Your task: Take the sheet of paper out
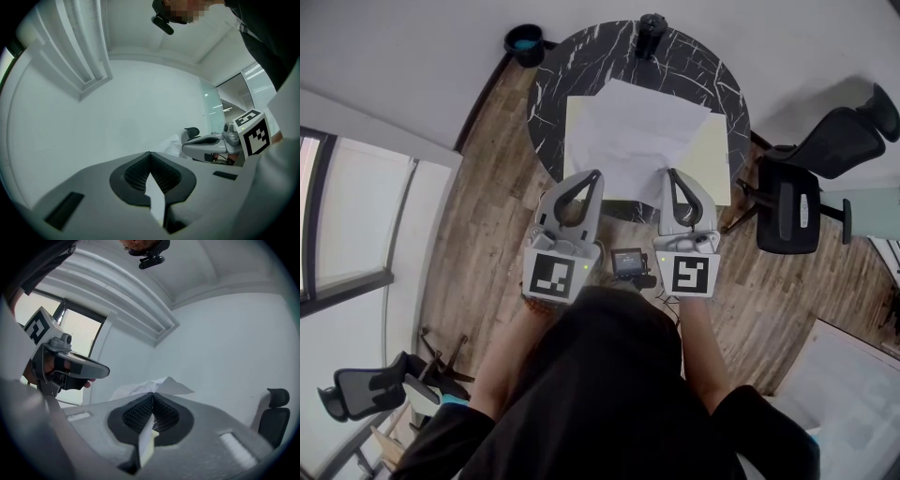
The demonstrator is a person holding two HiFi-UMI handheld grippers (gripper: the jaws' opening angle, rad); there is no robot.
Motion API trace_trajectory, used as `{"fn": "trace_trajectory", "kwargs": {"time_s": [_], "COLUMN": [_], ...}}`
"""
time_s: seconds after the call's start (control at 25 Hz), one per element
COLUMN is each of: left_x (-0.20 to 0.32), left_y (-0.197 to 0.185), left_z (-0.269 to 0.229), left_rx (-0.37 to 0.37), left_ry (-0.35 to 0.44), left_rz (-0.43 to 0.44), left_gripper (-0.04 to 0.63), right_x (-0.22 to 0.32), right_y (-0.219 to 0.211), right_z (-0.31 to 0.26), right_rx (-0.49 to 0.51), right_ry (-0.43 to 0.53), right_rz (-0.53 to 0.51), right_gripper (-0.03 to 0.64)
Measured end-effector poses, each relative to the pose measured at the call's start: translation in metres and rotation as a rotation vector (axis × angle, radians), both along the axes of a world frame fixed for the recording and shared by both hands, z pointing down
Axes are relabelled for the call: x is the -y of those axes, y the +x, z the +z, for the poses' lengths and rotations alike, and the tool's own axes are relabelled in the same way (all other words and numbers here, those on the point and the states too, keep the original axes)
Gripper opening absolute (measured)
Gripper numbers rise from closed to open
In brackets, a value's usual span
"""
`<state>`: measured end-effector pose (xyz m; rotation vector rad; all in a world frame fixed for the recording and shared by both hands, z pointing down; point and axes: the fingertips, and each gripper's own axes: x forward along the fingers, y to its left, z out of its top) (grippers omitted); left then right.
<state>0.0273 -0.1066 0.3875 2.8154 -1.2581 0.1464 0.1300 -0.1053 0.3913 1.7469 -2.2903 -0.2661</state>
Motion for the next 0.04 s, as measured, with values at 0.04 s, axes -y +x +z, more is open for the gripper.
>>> {"fn": "trace_trajectory", "kwargs": {"time_s": [0.04], "left_x": [0.0011], "left_y": [-0.0009], "left_z": [0.0003], "left_rx": [0.000], "left_ry": [0.000], "left_rz": [-0.001], "left_gripper": [-0.006], "right_x": [0.0012], "right_y": [-0.0004], "right_z": [0.0012], "right_rx": [0.000], "right_ry": [-0.003], "right_rz": [0.001], "right_gripper": [-0.003]}}
